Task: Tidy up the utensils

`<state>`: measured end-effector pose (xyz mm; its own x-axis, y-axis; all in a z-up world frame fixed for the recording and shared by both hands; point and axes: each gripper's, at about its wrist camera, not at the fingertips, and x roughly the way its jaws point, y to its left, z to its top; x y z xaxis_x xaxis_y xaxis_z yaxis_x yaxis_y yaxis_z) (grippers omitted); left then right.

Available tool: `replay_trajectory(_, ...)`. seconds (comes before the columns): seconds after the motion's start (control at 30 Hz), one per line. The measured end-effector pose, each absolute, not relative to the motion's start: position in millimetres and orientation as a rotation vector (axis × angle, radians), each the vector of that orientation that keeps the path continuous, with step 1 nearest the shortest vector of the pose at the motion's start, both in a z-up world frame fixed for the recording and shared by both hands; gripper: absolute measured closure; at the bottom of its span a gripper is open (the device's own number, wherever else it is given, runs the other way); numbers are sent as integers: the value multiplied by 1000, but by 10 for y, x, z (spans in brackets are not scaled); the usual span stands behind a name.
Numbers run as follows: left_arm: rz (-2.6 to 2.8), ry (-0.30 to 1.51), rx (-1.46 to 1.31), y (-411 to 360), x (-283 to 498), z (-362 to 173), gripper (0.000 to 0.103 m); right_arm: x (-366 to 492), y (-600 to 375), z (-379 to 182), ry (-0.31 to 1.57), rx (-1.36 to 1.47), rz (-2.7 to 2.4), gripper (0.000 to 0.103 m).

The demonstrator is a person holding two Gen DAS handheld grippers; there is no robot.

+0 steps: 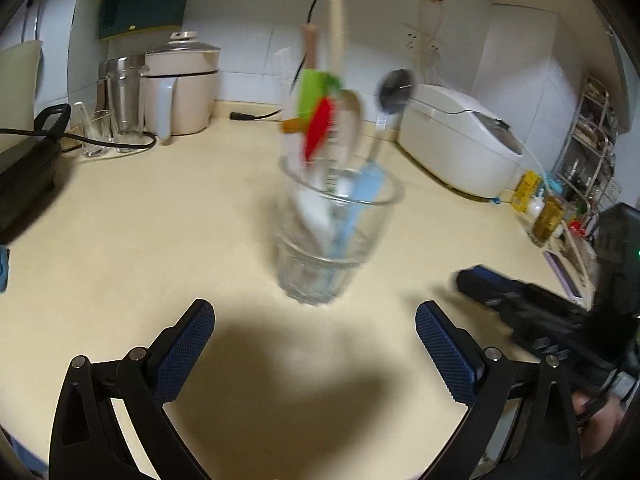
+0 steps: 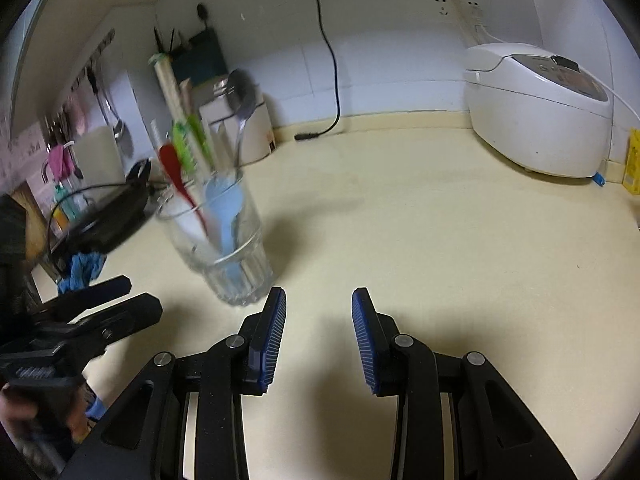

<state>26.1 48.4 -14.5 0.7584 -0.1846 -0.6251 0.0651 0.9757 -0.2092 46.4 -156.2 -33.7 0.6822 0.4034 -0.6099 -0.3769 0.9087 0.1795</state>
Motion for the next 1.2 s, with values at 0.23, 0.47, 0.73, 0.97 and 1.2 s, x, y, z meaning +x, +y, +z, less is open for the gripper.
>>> replay_trajectory(0.23, -79, 673, -129, 223, 15, -129, 1, 163, -1450, -232, 673, -40, 417, 69)
replay_trajectory(0.47, 0, 626, -134, 267, -100, -90, 1, 108, -1546, -238, 683, -26, 395, 69)
replay_trajectory(0.73, 100, 644, -59, 239, -99, -101, 1, 84, -1554, -297, 703, -23, 403, 69)
replay_trajectory(0.97, 58, 678, -85, 240, -61, -165, 1, 90, -1521, -325, 707, -33, 411, 69)
replay_trajectory(1.2, 120, 657, -43, 223, -80, -159, 1, 106, -1474, -369, 720, -42, 412, 69)
